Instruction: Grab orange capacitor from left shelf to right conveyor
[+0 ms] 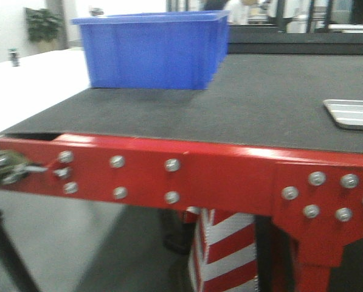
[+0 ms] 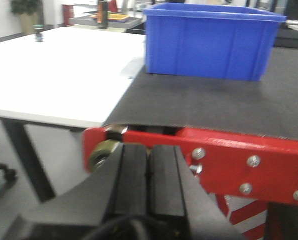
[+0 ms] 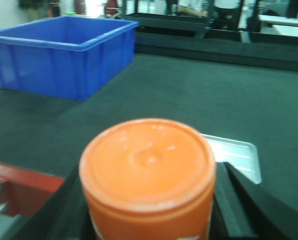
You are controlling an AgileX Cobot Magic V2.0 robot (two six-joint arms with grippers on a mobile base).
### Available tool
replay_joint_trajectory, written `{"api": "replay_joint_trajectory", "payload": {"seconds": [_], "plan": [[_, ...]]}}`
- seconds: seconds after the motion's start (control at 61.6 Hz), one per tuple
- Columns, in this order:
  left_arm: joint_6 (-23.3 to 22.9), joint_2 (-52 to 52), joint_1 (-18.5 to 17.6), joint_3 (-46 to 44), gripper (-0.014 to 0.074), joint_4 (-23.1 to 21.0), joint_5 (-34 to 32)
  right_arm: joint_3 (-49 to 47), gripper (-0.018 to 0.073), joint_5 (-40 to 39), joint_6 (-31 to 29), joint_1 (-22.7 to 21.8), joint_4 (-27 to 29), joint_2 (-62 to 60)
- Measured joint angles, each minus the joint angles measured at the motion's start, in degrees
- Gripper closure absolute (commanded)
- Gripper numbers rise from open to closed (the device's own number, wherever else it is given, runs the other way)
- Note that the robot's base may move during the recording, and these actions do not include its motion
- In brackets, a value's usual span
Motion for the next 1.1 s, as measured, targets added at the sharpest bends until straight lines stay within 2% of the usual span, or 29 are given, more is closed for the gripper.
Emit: {"api": "replay_joint_trajectory", "payload": {"seconds": [0.227, 1.104], "plan": [[0.0, 0.0, 1.5, 0.0, 0.0723, 0.0, 0.0, 0.0, 0.0504, 0.0, 0.0, 0.0, 0.0, 0.0], [0.0, 0.0, 1.5, 0.0, 0.0723, 0.0, 0.0, 0.0, 0.0504, 0.0, 0.0, 0.0, 0.0, 0.0]]}}
